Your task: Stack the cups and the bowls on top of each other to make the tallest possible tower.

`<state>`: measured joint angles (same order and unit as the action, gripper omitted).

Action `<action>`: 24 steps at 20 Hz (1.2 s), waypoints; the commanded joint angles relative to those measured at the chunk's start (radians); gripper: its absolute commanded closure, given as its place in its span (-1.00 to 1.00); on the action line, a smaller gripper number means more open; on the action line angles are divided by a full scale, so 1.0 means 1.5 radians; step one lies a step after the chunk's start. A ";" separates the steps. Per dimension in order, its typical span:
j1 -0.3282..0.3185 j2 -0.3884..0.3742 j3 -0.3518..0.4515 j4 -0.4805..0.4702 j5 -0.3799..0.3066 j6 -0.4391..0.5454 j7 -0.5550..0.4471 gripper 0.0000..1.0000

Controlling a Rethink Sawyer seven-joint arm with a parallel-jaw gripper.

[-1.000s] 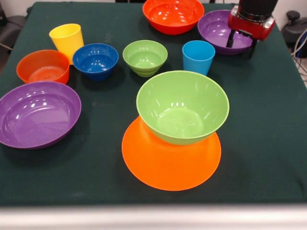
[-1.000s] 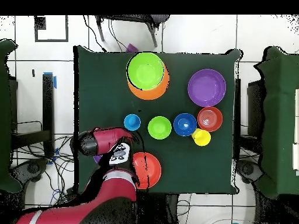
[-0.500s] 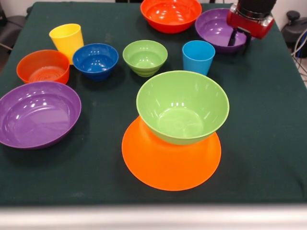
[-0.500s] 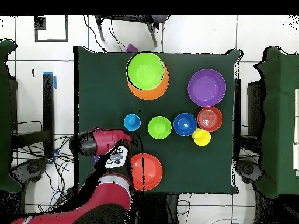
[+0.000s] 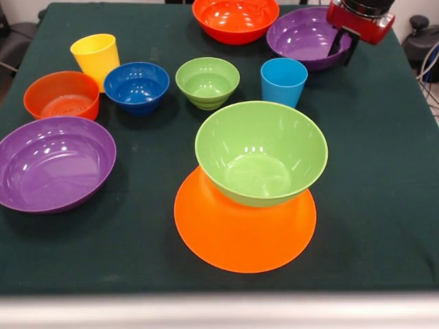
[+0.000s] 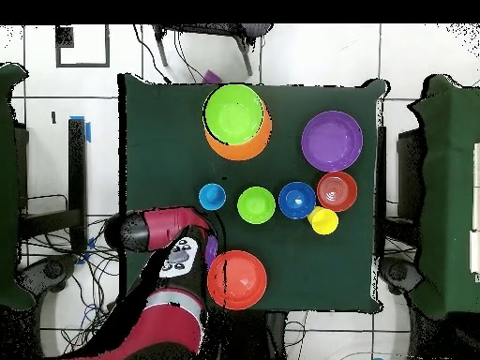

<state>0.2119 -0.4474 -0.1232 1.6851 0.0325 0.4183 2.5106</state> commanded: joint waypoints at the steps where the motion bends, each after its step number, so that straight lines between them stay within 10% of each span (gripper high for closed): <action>1: -0.012 -0.012 0.023 -0.072 0.023 0.105 0.044 1.00; 24: 0.003 -0.039 0.040 -0.210 0.070 0.346 0.094 1.00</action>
<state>0.2043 -0.5169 -0.1350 1.4643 0.0962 0.8052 2.5106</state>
